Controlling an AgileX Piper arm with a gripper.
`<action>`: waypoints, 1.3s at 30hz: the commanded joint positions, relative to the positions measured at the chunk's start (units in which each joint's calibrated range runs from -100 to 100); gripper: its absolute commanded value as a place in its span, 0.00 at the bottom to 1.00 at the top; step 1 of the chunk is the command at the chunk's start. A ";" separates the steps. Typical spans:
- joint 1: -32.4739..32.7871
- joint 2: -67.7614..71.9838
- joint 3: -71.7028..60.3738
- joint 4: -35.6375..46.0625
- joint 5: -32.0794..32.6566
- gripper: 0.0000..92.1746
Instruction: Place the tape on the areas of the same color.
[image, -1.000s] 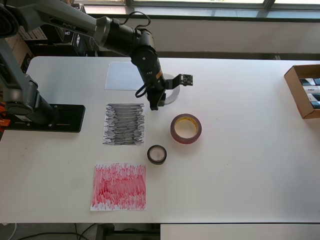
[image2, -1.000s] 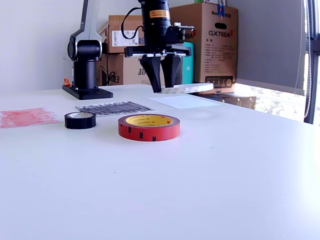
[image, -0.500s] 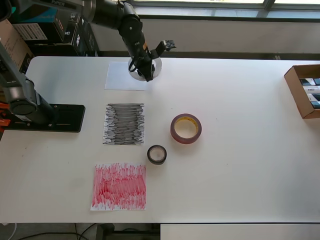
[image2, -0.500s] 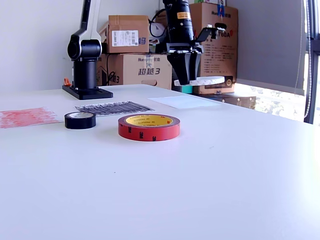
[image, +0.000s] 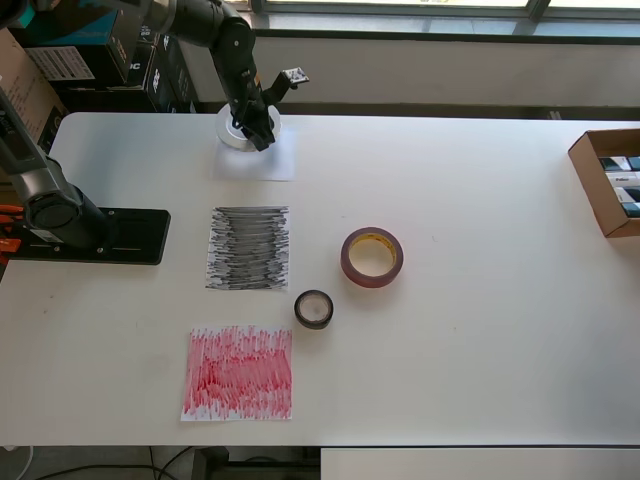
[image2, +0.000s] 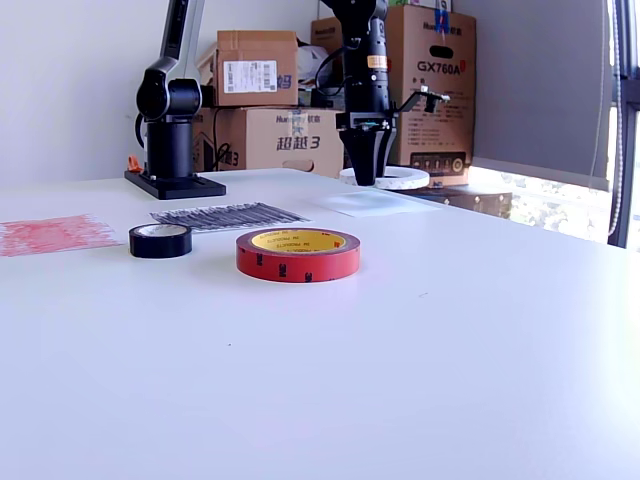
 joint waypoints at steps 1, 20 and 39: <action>-2.39 -0.04 0.38 -0.32 0.27 0.00; -5.47 0.15 0.56 0.19 0.27 0.00; -5.95 0.52 2.83 -0.49 0.27 0.00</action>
